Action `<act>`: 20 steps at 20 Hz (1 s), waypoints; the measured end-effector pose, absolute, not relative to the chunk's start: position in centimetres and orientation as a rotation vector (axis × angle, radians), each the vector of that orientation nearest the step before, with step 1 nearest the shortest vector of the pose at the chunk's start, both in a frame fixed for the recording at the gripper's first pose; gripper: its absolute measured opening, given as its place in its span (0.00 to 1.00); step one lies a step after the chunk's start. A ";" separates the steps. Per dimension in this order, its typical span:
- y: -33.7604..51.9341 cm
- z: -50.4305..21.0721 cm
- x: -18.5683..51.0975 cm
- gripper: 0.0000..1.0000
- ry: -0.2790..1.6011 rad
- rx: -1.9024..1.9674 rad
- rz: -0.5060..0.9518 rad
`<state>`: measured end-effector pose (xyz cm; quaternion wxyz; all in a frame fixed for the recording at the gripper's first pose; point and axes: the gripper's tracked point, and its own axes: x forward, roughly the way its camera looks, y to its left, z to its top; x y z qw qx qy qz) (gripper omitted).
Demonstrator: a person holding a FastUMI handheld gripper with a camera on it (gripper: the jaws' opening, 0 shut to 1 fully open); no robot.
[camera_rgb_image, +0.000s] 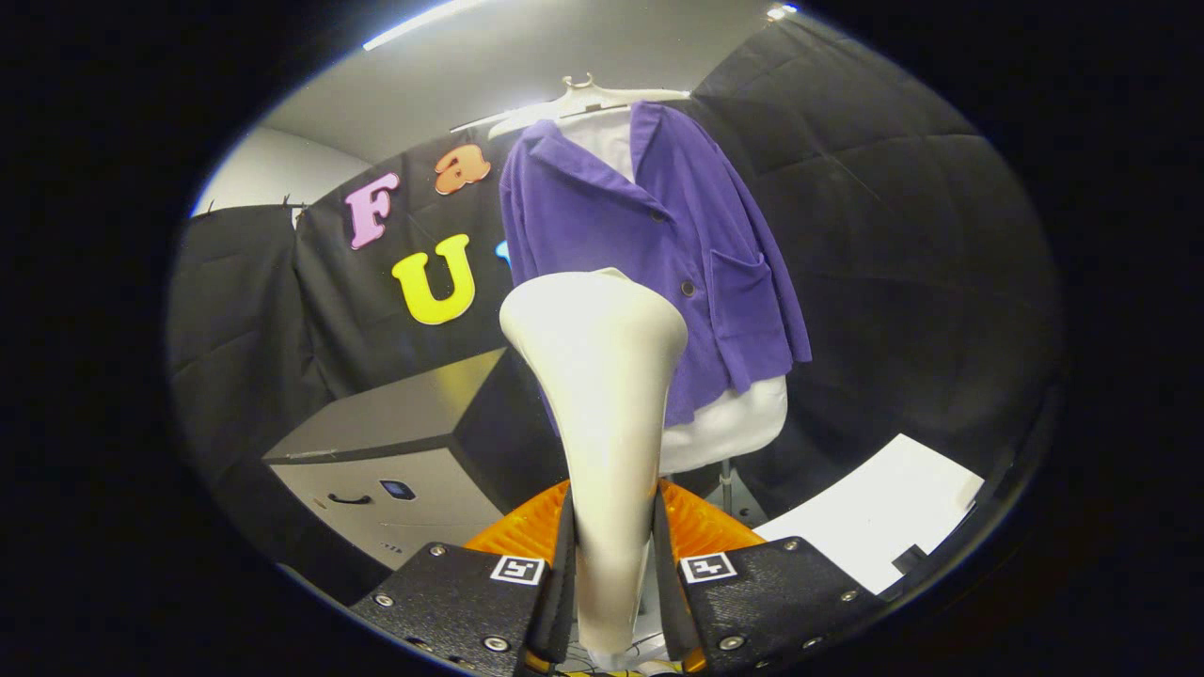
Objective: Iron the clothes twice with a garment steamer, once on the left side and once on the right side.
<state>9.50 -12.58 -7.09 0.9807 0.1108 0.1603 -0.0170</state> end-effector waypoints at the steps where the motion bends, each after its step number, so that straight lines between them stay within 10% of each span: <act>1: -12.0 -6.3 8.7 0.38 0.309 0.213 -0.021; 20: -4.6 2.0 -0.5 0.38 0.092 0.123 0.095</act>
